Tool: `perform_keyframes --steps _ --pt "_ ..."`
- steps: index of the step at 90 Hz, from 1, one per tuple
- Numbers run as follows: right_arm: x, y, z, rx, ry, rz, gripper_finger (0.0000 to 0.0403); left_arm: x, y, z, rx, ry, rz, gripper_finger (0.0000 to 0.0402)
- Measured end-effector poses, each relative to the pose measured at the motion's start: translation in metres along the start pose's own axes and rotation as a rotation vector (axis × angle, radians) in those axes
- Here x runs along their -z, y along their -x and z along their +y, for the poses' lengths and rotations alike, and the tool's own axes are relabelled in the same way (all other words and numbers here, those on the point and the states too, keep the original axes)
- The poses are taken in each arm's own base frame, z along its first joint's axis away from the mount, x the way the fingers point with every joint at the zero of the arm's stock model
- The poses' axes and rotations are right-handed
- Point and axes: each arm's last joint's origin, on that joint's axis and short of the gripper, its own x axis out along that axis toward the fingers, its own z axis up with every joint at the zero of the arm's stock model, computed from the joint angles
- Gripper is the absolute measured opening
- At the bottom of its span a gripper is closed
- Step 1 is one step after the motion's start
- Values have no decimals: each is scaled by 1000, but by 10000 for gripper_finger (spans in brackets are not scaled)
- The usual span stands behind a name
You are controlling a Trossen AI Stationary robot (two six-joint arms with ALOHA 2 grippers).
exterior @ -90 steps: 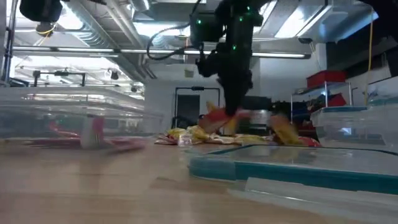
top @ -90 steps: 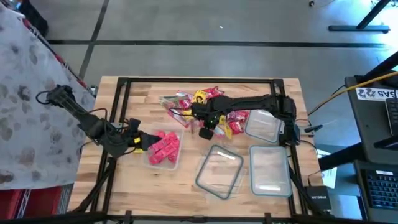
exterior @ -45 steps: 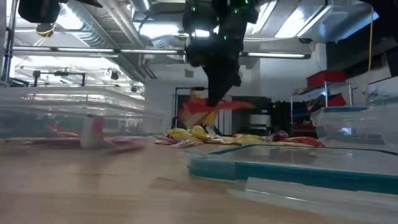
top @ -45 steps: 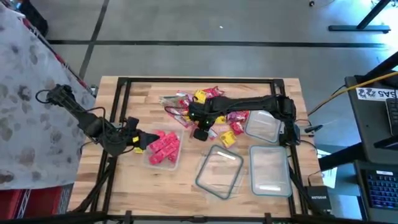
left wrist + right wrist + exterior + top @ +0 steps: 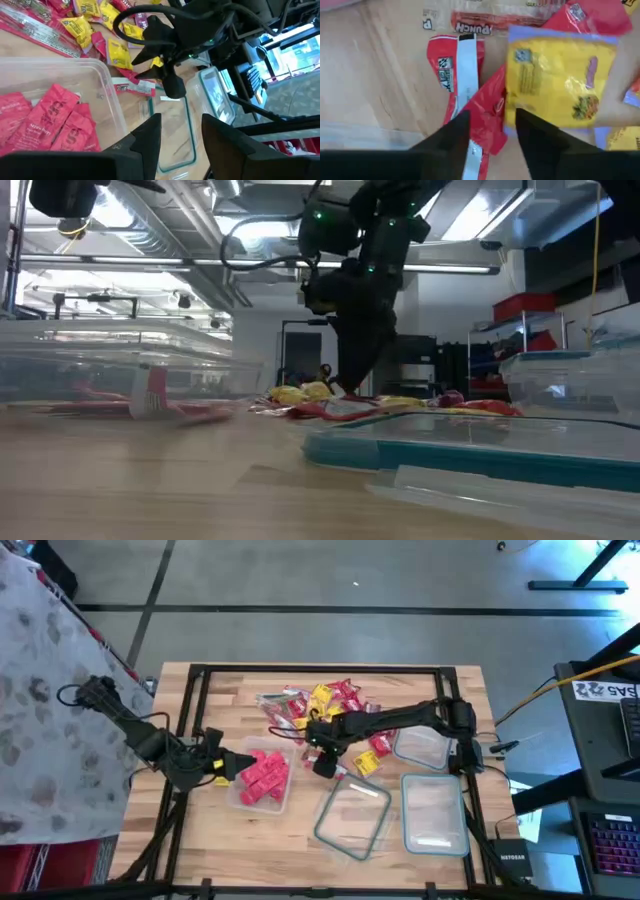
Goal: Sort candy
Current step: Put the red candy strip into the rectangular transparent bin
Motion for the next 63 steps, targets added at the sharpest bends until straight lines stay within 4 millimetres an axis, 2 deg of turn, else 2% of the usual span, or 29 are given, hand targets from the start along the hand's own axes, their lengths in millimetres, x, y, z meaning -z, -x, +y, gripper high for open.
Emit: perform_keyframes --steps 8,18,29,34,48,56,63 --pt "-2 0 -5 71 -23 -31 193 0 0 0 0 1 0 123" --pt "-5 1 -16 176 -91 -62 199 0 0 0 0 1 0 123" --pt "-10 2 -31 187 -87 -71 199 0 0 0 0 1 0 123" --pt "-15 3 -35 127 -65 -84 200 0 0 0 0 -2 0 123" --pt "-26 5 -41 -193 -51 -101 200 0 0 0 0 -8 0 123" --pt "-23 6 -36 -314 -58 -49 200 0 0 0 0 -10 0 123" --pt "-15 5 -24 -366 0 22 200 0 0 0 0 -10 0 123"
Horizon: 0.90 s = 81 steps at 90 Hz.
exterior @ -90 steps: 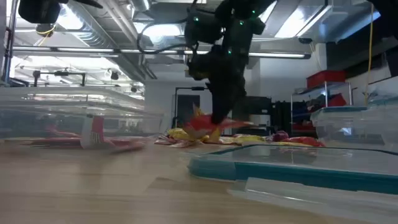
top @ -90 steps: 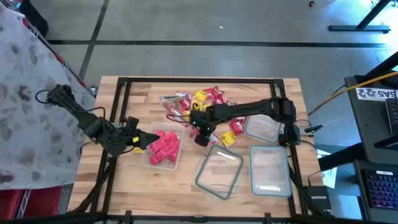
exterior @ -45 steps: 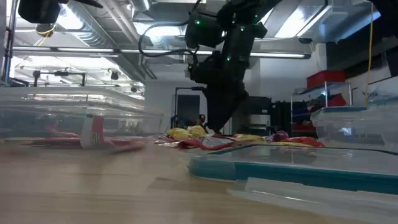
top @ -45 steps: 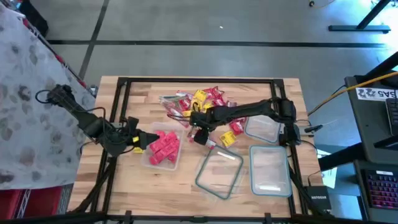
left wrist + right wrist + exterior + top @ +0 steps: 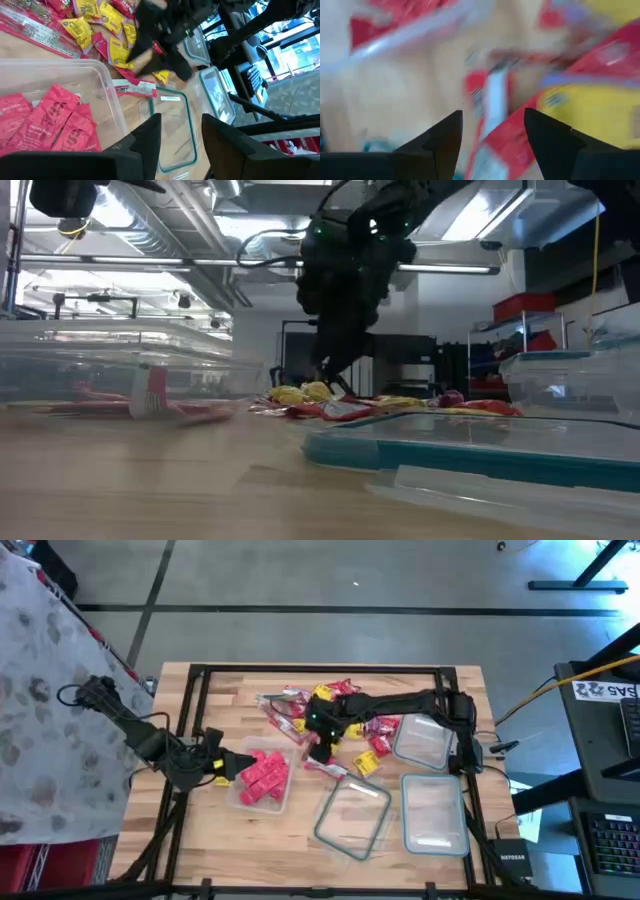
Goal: Sort candy
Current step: Put the red candy strip into the rectangular transparent bin
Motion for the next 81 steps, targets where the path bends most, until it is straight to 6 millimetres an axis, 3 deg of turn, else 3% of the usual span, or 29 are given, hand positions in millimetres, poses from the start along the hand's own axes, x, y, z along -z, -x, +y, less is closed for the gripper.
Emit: perform_keyframes --steps 14,23,52,62,81 --pt "26 -13 25 181 176 158 200 0 0 0 -1 -10 0 123" --pt "36 -22 32 343 193 168 200 0 0 0 -1 -12 -4 123" --pt "59 -49 21 359 16 117 192 0 0 0 -2 -15 -6 123" --pt "62 -51 17 399 -3 109 150 0 0 0 -1 -14 -6 123" --pt "60 -52 18 349 18 105 14 -2 4 0 16 30 62 123"
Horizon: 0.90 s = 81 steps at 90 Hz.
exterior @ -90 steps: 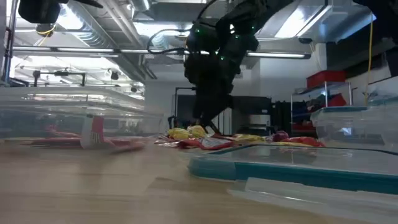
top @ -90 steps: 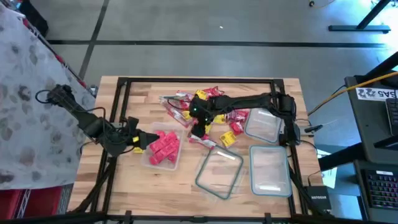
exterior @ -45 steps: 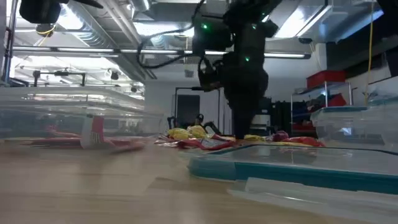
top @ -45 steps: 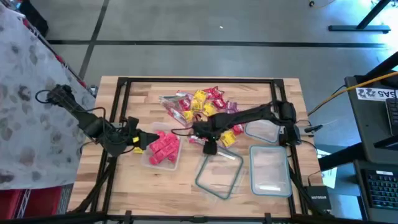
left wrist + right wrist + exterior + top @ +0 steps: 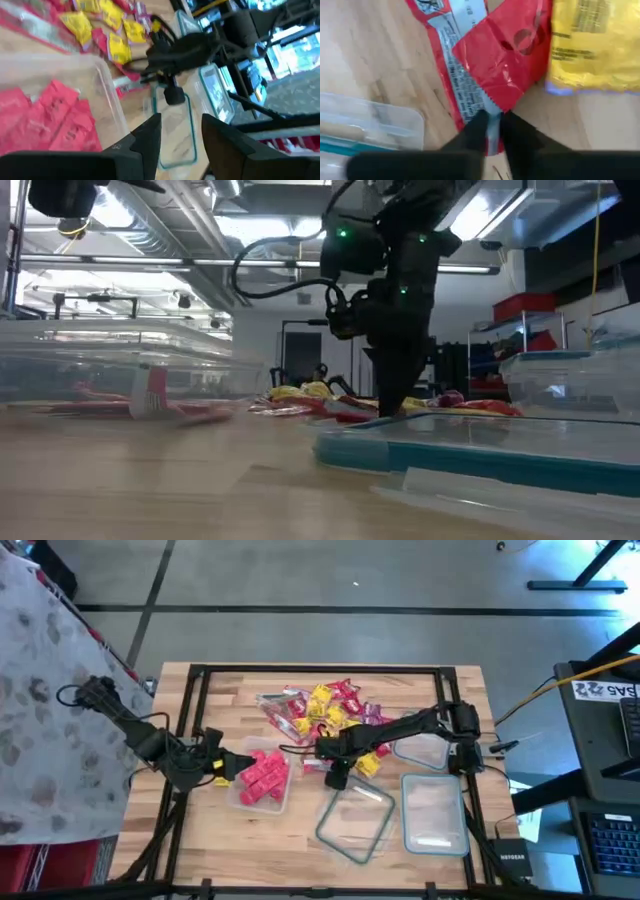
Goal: Sort candy
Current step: Put the red candy strip into the rectangular transparent bin
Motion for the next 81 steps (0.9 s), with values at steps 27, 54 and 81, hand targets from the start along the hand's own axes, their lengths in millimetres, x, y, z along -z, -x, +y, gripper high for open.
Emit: perform_keyframes --steps 27,54,81 --pt "-24 71 24 -145 245 -76 2 9 13 0 36 29 466 123" --pt "-63 151 43 -90 473 -384 0 35 29 39 -479 33 736 123" --pt "-98 122 53 -44 666 -498 0 26 29 71 -722 -133 486 123"
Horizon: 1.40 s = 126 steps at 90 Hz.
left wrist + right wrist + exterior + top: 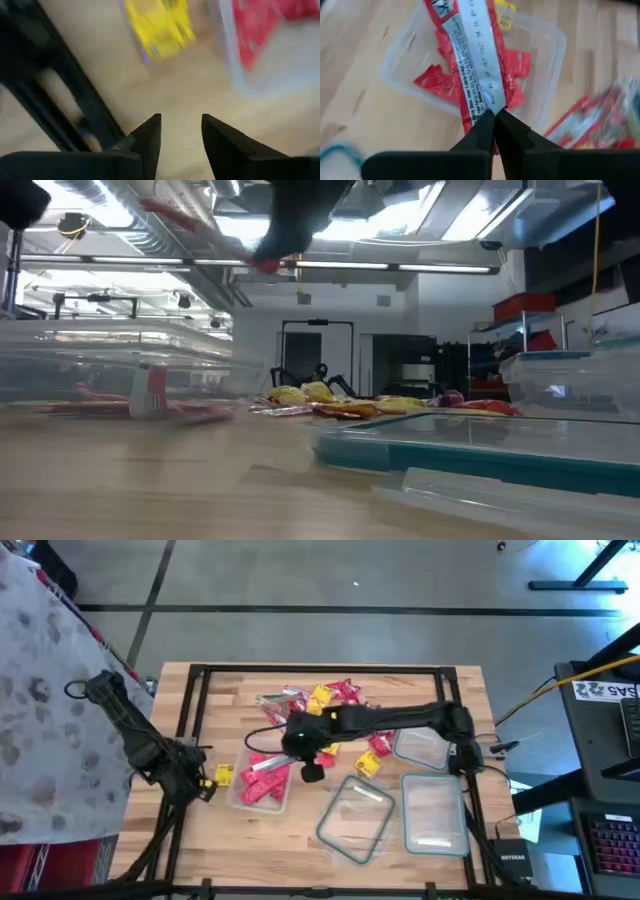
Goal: Sort candy
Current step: Put the red candy strip into the rectangular transparent bin, then put the red candy into the open transparent container
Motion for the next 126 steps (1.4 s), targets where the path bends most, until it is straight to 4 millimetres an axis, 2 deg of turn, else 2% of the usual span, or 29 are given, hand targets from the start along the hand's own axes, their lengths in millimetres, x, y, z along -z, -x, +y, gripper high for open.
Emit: perform_keyframes --steps 14,33,44,53,67,81,98,116,126 --pt "1 -30 -5 53 88 29 5 -7 -9 6 11 53 -212 123" --pt "-2 -42 -4 88 163 18 44 -13 -18 5 -8 140 -266 123" --pt "-7 -41 -7 156 136 -17 92 -15 -19 3 3 163 -273 123" --pt "-10 -35 -9 217 47 -17 130 -16 -20 0 26 175 -272 123" --pt "-14 -13 -16 203 -124 -6 161 -16 -23 -2 48 187 -270 123" --pt "8 -10 -13 93 -244 188 158 -14 -27 -5 51 181 -273 123" --pt "53 -36 0 20 -392 395 155 -13 -33 -6 50 161 -276 123" --pt "87 -53 9 22 -580 504 155 -12 -34 -7 52 129 -270 123" --pt "97 -61 9 81 -648 488 155 -12 -34 -7 51 120 -272 123"
